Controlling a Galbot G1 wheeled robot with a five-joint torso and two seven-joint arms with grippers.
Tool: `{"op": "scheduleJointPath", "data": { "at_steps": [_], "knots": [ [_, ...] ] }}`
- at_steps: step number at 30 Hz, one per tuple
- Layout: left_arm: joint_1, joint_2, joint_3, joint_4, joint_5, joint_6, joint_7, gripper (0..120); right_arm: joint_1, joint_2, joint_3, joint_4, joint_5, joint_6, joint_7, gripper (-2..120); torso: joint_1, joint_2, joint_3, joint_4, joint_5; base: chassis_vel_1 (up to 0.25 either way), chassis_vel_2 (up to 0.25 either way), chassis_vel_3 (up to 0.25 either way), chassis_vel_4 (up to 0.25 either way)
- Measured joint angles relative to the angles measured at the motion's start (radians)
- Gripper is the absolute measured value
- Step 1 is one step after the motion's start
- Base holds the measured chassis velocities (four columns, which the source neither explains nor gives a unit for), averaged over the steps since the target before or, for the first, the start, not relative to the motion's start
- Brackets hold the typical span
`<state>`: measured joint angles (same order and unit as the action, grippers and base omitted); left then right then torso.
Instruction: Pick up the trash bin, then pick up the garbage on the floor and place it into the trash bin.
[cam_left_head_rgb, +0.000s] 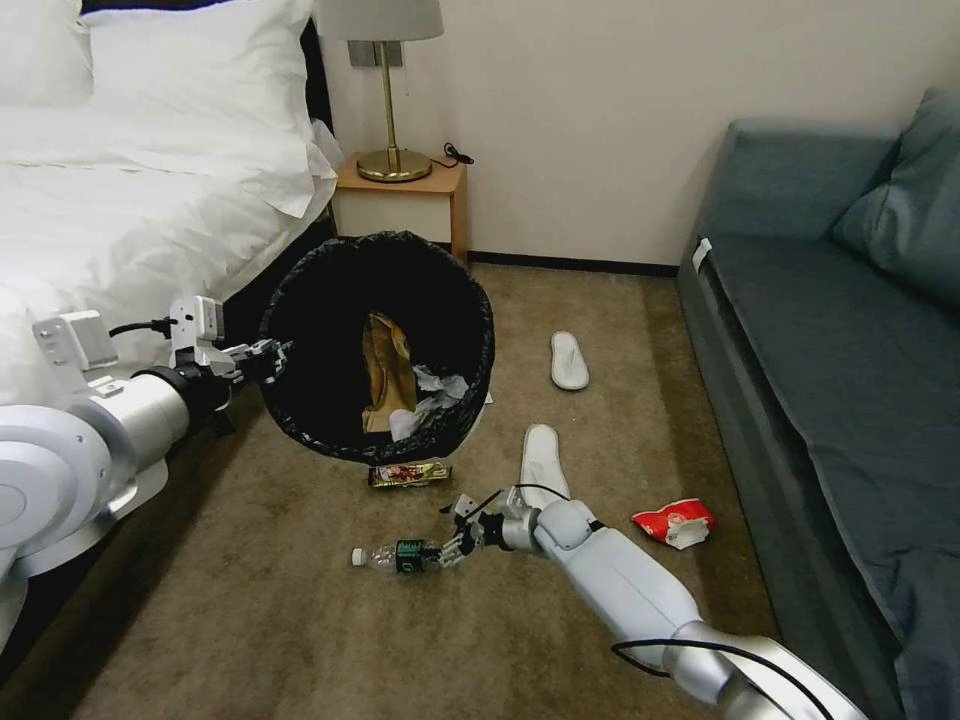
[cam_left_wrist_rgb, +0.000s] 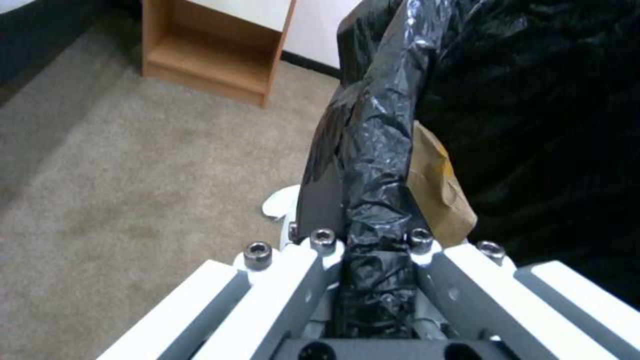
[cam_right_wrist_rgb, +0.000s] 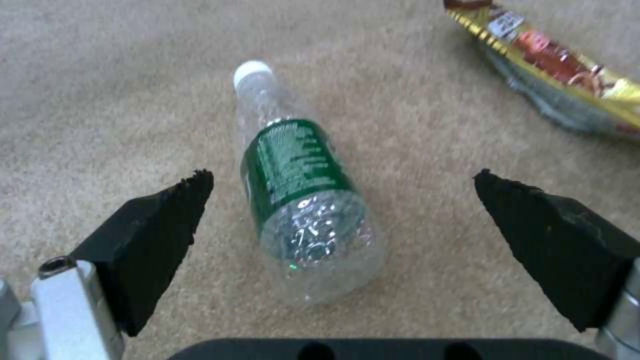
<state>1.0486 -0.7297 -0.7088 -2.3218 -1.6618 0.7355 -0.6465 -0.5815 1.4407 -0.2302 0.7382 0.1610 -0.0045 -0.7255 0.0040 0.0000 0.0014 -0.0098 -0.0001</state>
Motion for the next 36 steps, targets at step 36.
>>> {"op": "scheduleJointPath", "data": {
  "at_steps": [36],
  "knots": [
    [0.018, -0.005, -0.019, -0.046, 0.014, 0.0, 0.03, 3, -0.008, 0.078, 0.015, -0.125, 0.045, -0.081, 0.07, 100, 0.0, 0.0, 0.0, 0.0, 0.0001, 0.0, 0.0, 0.0, 0.0]
  ]
}}
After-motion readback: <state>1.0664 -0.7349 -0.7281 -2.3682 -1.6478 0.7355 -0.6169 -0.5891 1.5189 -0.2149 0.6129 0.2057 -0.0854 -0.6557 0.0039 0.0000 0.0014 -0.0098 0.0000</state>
